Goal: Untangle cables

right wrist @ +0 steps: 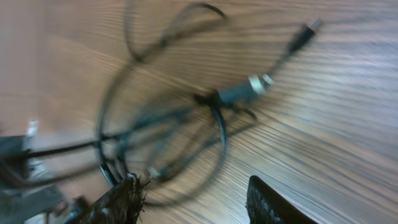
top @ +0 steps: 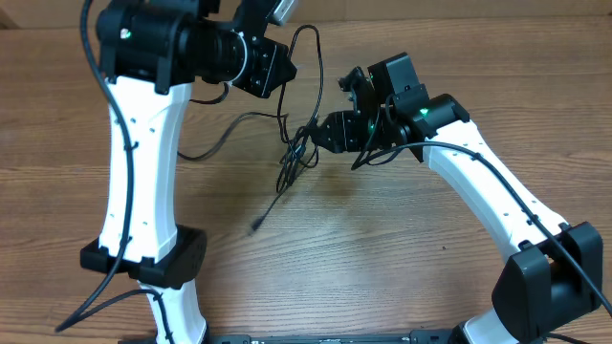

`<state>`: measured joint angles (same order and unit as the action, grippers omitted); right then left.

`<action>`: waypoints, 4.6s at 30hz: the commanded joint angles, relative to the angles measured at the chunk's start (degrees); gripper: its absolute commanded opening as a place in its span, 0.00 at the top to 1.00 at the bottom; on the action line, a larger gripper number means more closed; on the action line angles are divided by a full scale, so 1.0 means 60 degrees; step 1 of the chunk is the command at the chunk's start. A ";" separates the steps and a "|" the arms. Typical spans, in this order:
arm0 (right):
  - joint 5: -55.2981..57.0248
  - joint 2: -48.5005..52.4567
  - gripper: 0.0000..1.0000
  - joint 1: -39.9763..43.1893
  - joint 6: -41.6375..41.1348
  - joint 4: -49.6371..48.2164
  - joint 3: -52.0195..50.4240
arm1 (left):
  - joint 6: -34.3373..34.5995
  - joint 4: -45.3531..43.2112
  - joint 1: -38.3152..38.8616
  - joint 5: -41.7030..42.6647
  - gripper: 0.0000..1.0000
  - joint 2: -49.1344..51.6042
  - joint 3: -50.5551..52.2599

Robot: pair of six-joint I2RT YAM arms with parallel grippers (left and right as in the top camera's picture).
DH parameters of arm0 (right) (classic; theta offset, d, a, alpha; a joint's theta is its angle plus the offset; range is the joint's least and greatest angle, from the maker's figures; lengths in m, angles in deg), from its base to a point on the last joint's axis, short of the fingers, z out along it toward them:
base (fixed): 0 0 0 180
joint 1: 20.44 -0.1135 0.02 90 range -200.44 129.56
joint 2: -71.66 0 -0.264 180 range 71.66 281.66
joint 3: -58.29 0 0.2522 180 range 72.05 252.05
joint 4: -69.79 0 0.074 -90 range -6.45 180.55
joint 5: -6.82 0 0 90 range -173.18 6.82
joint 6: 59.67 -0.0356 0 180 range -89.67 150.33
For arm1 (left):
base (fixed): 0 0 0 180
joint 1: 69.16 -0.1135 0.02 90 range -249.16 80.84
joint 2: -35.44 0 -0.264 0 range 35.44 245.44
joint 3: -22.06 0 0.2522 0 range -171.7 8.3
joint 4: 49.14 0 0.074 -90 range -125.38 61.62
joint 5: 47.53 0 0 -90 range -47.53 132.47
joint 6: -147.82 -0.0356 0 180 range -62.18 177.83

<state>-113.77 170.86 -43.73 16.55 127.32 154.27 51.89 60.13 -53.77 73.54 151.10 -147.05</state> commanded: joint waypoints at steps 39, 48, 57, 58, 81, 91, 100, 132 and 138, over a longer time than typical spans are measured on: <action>-0.1628 -0.0135 0.96 -0.0036 0.0481 -0.3333 0.0229 | 0.0208 -0.2477 0.0047 -0.0153 0.96 -0.2353 -0.0197; 0.1734 -0.0619 0.96 -0.0036 0.0641 -0.0437 0.1497 | 0.0208 -0.1774 0.0062 -0.1778 0.96 -0.1876 -0.0168; 0.2601 -0.0889 0.96 -0.0004 0.0634 0.2550 0.5202 | 0.0310 -0.1599 0.0073 -0.0892 0.96 -0.1027 -0.0168; 0.2601 -0.0889 0.96 0.0033 0.0634 0.2820 0.5552 | 0.0310 -0.1617 0.0073 -0.0772 0.96 -0.0940 -0.0168; 0.1366 -0.0874 0.96 0.1133 0.1384 0.2991 0.7756 | 0.0634 -0.2007 0.0175 0.0736 0.96 -0.0415 -0.0142; -0.0113 -0.0980 0.96 0.1475 0.1359 0.0175 0.7759 | 0.0630 -0.2251 0.0175 0.0714 0.96 -0.0415 -0.0127; -0.1840 -0.0718 0.96 0.1421 0.2029 0.3268 0.7737 | 0.0634 -0.2244 0.0175 0.0357 0.96 -0.0415 -0.0127; -0.3002 -0.0117 0.66 0.1311 0.3384 0.6543 0.7737 | 0.7497 -0.3850 0.0208 0.2259 0.96 -0.0415 -0.0127; -0.2998 -0.0117 0.42 0.1311 0.3388 0.6506 0.7737 | 0.7486 -0.4255 0.0211 0.2575 0.96 -0.0415 -0.0127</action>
<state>-130.36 170.31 -35.53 36.09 166.66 199.88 95.63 35.32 -52.74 86.55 148.21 -147.68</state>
